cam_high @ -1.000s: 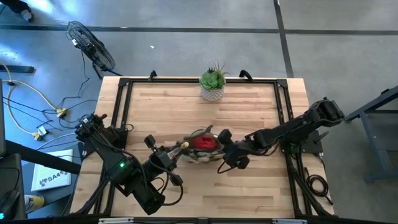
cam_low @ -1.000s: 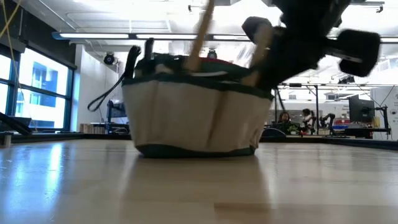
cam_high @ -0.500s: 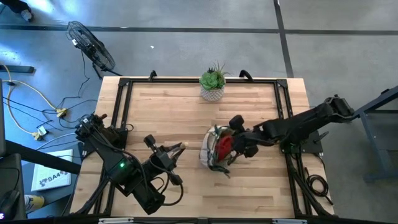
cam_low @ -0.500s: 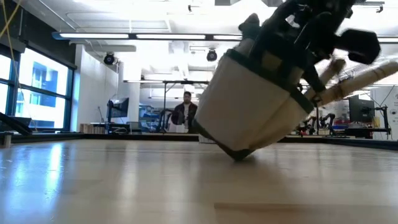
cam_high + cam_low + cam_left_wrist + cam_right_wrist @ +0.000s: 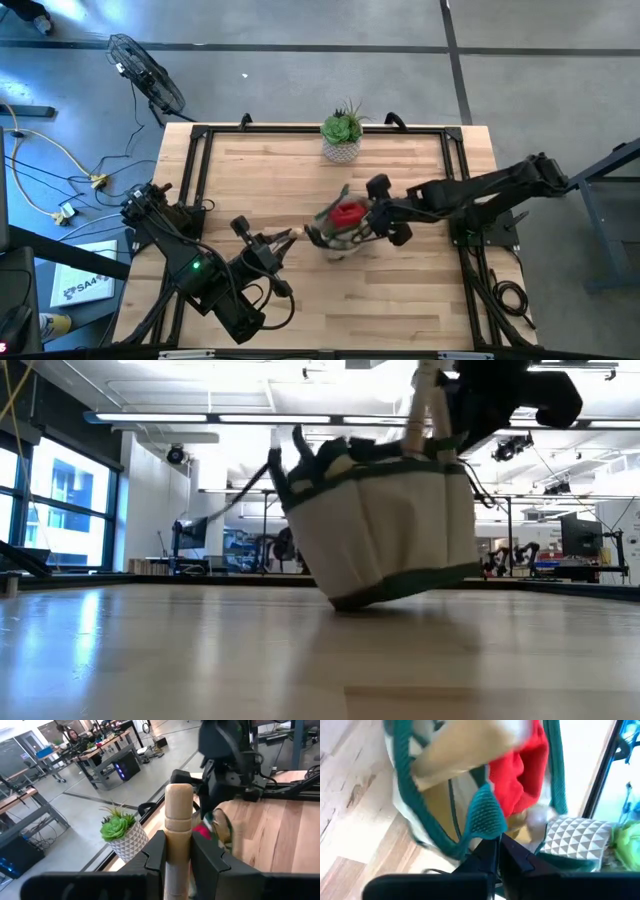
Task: Pick & Place Garden tools in Gardening bag
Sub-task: Put the light brown hand rake into the white gardening bag
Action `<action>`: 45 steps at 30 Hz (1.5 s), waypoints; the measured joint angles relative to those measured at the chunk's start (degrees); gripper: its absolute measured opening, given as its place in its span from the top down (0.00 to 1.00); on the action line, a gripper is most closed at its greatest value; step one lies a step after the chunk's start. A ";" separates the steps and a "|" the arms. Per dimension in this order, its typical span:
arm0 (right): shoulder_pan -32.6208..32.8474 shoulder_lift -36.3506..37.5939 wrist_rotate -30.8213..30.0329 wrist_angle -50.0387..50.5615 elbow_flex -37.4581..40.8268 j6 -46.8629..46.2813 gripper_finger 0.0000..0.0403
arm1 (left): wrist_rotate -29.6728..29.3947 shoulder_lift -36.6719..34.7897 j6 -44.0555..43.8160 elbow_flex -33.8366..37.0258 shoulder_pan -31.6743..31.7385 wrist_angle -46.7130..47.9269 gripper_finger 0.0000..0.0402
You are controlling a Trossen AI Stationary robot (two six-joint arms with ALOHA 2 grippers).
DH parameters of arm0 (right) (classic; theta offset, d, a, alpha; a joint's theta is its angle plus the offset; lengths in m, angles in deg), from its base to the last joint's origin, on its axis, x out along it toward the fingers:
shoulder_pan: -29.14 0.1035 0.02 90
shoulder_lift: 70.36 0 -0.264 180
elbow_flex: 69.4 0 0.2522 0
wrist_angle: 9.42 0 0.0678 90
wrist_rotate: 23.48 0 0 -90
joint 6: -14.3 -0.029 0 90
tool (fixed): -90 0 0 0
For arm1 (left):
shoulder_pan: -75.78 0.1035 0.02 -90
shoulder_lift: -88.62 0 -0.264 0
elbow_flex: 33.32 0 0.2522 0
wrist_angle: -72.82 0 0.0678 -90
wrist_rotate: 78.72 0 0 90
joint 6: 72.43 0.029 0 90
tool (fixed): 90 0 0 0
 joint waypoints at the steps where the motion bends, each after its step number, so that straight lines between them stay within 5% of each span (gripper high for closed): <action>1: -0.52 -0.18 0.46 0.07 0.00 -0.07 0.99 | 0.12 0.00 0.00 0.00 0.00 -0.02 0.87; 22: 4.46 -2.44 4.81 5.05 -0.02 -6.37 0.99 | 1.63 0.00 -0.24 0.00 -0.02 -0.02 0.87; 39: 5.07 -2.46 3.04 19.15 -0.04 -15.00 0.99 | 2.96 0.00 -1.64 0.00 0.00 -0.17 0.87; 45: 5.14 -2.46 3.38 18.83 -0.04 -15.23 0.99 | 9.14 0.00 -1.20 0.00 3.35 1.79 0.87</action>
